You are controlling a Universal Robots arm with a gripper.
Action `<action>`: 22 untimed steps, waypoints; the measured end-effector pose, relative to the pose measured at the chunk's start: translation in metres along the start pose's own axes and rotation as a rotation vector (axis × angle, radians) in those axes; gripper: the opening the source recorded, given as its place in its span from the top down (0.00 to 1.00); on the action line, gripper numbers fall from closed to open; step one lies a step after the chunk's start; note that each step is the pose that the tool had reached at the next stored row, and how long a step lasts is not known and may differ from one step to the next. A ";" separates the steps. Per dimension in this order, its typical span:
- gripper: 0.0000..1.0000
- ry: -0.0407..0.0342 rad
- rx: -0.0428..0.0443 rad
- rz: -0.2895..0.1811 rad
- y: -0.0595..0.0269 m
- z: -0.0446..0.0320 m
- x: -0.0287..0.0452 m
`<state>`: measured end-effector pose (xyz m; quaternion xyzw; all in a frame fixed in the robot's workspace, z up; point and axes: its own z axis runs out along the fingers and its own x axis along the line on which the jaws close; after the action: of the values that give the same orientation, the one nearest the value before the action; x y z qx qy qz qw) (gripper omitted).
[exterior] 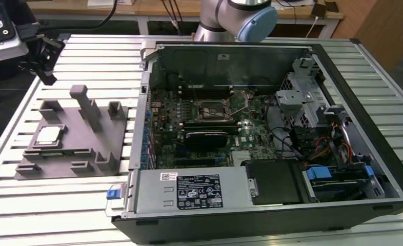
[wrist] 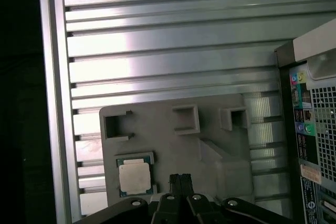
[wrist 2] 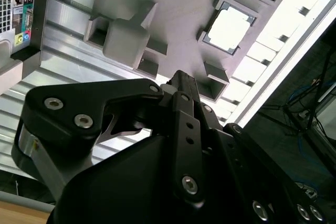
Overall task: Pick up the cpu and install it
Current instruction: 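Reach for the cpu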
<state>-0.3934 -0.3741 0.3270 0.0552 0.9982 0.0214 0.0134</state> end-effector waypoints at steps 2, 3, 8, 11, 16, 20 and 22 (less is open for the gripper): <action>0.89 -0.0001 0.0000 0.000 -0.0023 0.0018 0.0009; 0.89 -0.0001 -0.0001 0.000 -0.0033 0.0024 0.0010; 0.89 -0.0001 -0.0001 0.000 -0.0085 0.0047 0.0018; 0.89 -0.0001 -0.0001 0.000 -0.0115 0.0059 0.0021; 0.89 0.0000 0.0000 0.000 -0.0146 0.0093 0.0035; 0.89 -0.0001 0.0000 0.000 -0.0167 0.0128 0.0054; 0.89 -0.0003 -0.0002 0.000 -0.0174 0.0144 0.0062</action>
<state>-0.4011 -0.3901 0.3117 0.0552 0.9982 0.0214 0.0135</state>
